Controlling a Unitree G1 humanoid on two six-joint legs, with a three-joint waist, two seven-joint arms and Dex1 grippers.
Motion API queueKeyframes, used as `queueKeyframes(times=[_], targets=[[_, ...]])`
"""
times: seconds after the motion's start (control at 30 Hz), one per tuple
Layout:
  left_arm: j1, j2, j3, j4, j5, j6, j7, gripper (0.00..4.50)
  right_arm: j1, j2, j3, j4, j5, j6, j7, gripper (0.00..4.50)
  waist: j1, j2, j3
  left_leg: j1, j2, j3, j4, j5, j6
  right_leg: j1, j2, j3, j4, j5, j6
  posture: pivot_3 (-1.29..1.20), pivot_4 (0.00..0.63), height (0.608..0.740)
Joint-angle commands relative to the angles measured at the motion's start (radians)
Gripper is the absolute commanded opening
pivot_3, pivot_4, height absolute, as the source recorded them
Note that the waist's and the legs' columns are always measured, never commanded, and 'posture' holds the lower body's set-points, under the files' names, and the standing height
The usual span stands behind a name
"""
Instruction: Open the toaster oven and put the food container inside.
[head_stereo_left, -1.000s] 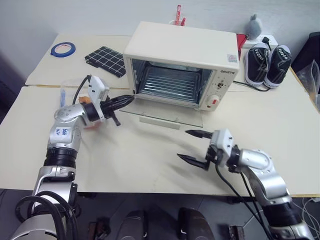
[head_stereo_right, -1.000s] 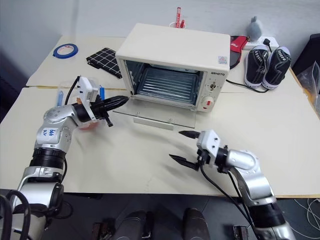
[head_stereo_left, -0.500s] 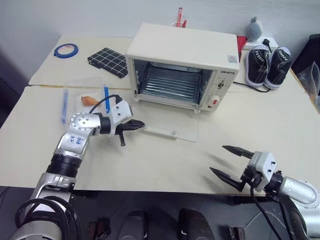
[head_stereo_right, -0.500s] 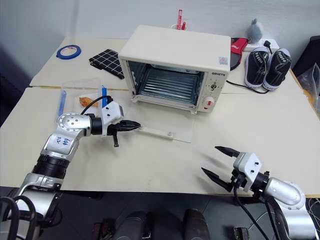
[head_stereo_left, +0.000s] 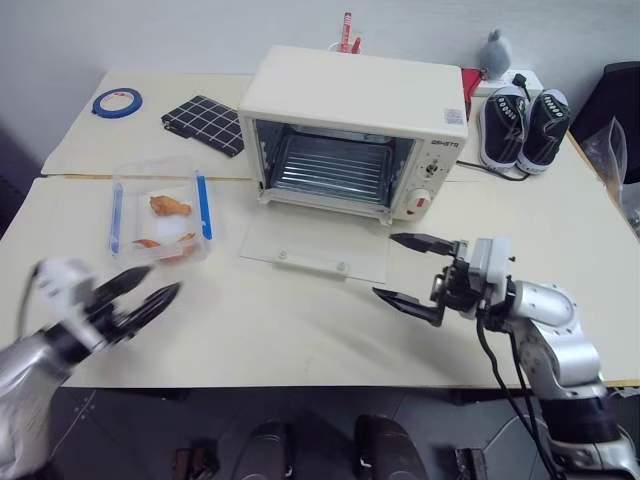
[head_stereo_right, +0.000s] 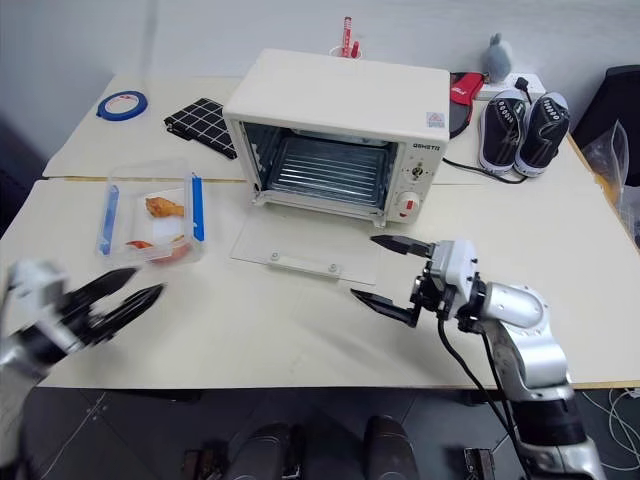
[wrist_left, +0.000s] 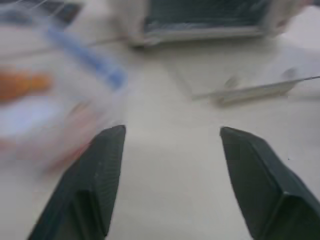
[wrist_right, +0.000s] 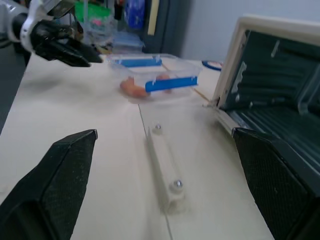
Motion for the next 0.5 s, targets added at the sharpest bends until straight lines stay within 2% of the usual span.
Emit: queueKeyframes(times=[0.03,0.17,0.27,0.37,0.43,0.5], targets=[[0.137,-0.079,0.142,-0.112,-0.070,-0.011,0.075,4.46,-0.023,0.017,0.008,0.016,0.027,-0.039,0.054,4.50,0.012,-0.001,0.000,0.000,0.000,0.000,0.001,-0.001,0.001,0.001,-0.001,0.000,-0.001,0.000,0.000,0.00,0.150,0.740],[0.236,-0.151,0.170,-0.160,-0.097,-0.026,0.137,4.46,-0.034,0.028,0.014,0.050,0.021,-0.064,0.087,4.50,0.031,-0.001,0.000,0.003,-0.001,-0.003,0.002,-0.004,0.001,0.006,-0.001,-0.001,-0.008,0.001,-0.001,0.00,0.150,0.740],[0.238,-0.161,0.154,-0.203,-0.129,-0.013,0.189,4.46,-0.038,0.026,0.013,0.071,0.015,-0.084,0.103,4.50,0.029,-0.001,-0.001,0.003,-0.001,-0.003,0.002,-0.005,0.001,0.006,-0.002,0.001,-0.009,0.001,-0.002,0.00,0.150,0.740],[0.141,-0.115,0.088,-0.299,-0.252,0.181,0.396,4.46,-0.027,0.002,0.002,0.079,0.013,-0.085,0.118,4.50,0.030,0.000,-0.001,0.003,0.000,-0.003,0.001,-0.006,0.000,0.006,-0.001,0.001,-0.008,0.001,-0.002,0.00,0.150,0.740],[0.015,-0.072,0.076,-0.303,-0.415,0.335,0.654,4.46,-0.015,-0.012,0.000,0.074,0.016,-0.076,0.127,4.50,0.030,0.000,-0.001,0.003,0.000,-0.004,0.002,-0.005,0.000,0.006,-0.001,0.002,-0.007,0.001,-0.002,0.00,0.150,0.740],[-0.102,-0.042,0.054,-0.291,-0.583,0.416,0.896,4.46,-0.010,-0.020,0.001,0.071,0.019,-0.068,0.131,4.50,0.028,-0.001,-0.001,0.003,0.000,-0.006,0.002,-0.005,-0.001,0.007,-0.001,0.003,-0.003,0.001,-0.002,0.00,0.150,0.740]])
